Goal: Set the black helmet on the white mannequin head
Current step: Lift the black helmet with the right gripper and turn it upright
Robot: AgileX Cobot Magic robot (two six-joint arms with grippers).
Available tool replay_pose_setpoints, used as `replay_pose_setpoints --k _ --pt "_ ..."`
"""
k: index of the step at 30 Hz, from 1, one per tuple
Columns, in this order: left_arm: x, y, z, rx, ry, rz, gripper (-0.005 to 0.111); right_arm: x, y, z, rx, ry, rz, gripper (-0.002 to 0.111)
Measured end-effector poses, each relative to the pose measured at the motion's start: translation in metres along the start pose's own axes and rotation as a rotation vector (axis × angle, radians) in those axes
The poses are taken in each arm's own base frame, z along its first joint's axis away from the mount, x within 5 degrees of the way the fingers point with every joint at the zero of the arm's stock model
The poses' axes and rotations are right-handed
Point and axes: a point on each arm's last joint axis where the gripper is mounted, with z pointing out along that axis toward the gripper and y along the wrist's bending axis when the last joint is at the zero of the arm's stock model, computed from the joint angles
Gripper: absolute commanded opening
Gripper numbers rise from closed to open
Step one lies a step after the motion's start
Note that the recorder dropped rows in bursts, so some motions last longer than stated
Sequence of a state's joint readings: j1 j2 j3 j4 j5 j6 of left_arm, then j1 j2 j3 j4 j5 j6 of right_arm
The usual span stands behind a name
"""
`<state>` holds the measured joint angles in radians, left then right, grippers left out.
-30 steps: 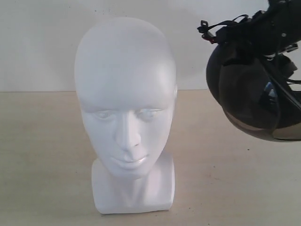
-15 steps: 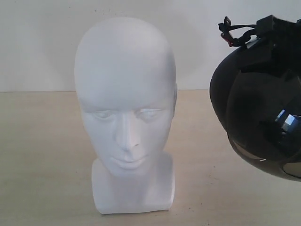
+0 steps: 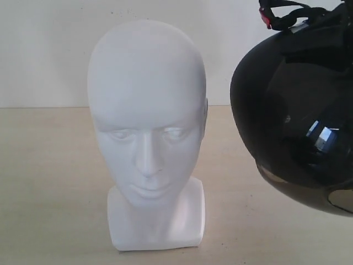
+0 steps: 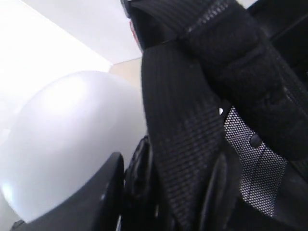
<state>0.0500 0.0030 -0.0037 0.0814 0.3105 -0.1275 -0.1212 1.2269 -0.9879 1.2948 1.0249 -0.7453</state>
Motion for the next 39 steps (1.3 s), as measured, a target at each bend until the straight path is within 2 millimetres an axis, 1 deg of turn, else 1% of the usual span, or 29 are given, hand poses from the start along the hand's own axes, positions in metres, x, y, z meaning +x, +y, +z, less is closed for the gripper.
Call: replay_pose_setpoints --k 4,9,14,17,20,31,39 --pt "0.000 0.000 0.000 0.000 0.000 0.000 0.004 0.005 -0.010 -0.007 -0.077 -0.047 0.093 0.000" --pt "0.000 0.000 0.000 0.000 0.000 0.000 0.004 0.004 -0.018 -0.015 -0.151 -0.151 0.180 0.000" --pt "0.000 0.000 0.000 0.000 0.000 0.000 0.004 0.014 -0.027 -0.016 -0.183 -0.181 0.213 0.000" --pt "0.000 0.000 0.000 0.000 0.000 0.000 0.004 0.022 -0.035 -0.018 -0.177 -0.183 0.239 0.000" --pt "0.000 0.000 0.000 0.000 0.000 0.000 0.004 0.024 -0.039 -0.020 -0.164 -0.188 0.262 0.000" --pt "0.000 0.000 0.000 0.000 0.000 0.000 0.004 0.023 -0.039 -0.021 -0.165 -0.198 0.280 0.000" --pt "0.000 0.000 0.000 0.000 0.000 0.000 0.004 0.024 -0.029 -0.026 -0.174 -0.211 0.243 0.000"
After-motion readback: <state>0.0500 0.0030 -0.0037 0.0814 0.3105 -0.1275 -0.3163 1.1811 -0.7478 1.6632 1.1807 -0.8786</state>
